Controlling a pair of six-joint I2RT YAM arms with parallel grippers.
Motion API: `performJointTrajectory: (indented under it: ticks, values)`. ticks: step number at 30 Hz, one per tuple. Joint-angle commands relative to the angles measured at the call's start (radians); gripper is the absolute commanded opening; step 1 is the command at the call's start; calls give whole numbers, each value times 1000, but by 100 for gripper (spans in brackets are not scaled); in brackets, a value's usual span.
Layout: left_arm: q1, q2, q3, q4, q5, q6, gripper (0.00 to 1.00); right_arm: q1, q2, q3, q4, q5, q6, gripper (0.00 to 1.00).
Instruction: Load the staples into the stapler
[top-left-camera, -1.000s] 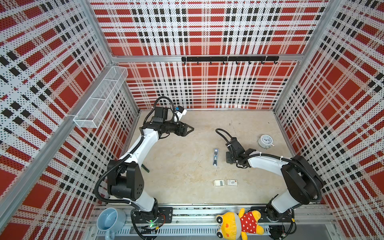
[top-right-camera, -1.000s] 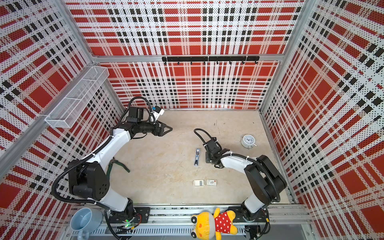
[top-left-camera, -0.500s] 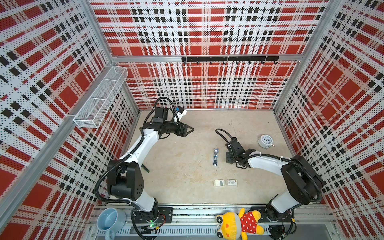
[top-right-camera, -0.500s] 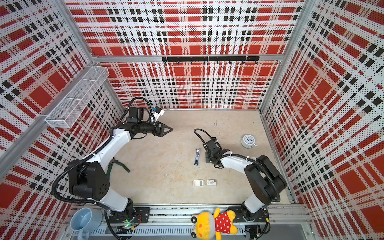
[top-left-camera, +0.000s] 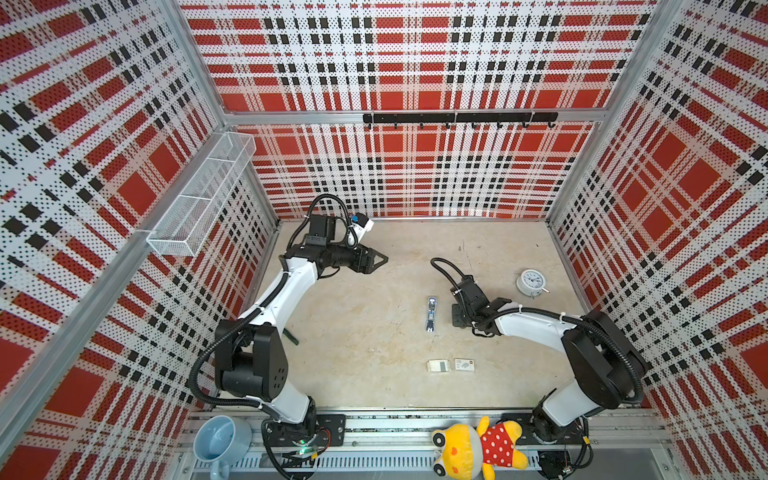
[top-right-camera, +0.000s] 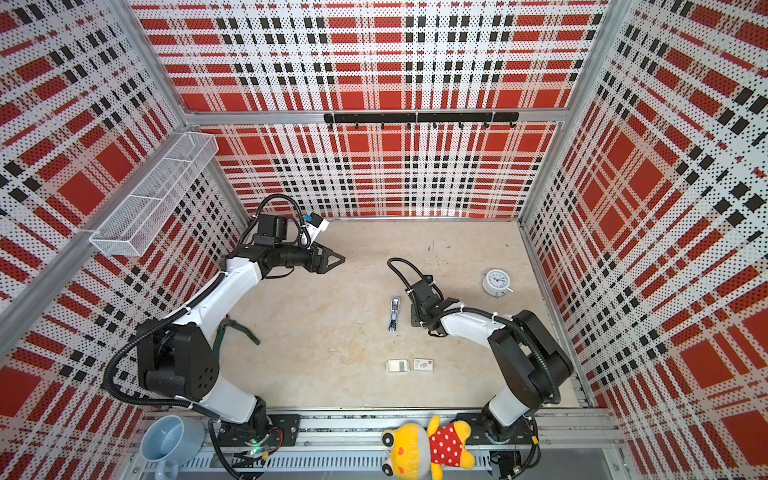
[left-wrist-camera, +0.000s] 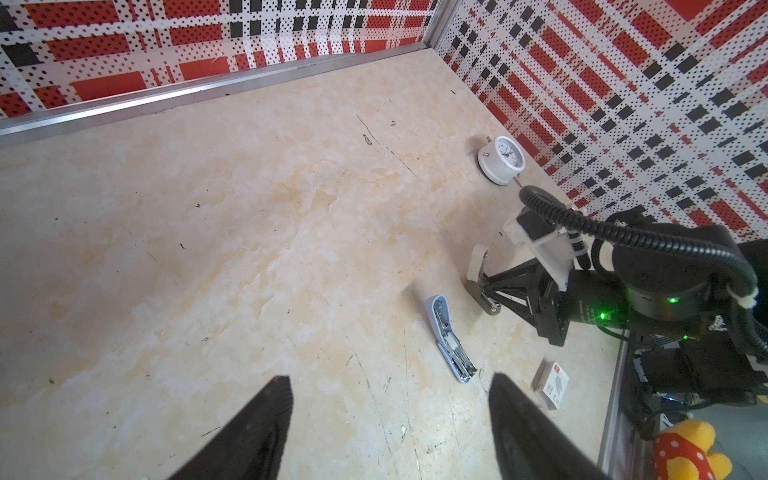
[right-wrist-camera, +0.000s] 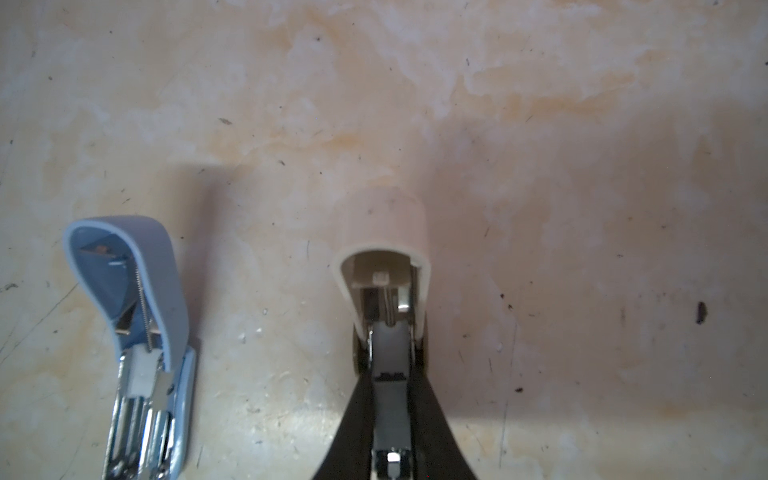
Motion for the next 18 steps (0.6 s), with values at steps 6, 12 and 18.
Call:
performJointTrajectory:
  ticks: [6, 12, 18]
  values:
    - [8, -9, -10, 11, 11, 8, 77, 7, 7, -9, -16, 20, 6, 20]
    - [9, -9, -9, 11, 11, 8, 77, 7, 7, -7, -19, 20, 5, 23]
    - [9, -11, -10, 11, 11, 9, 77, 10, 1, -8, -21, 23, 6, 24]
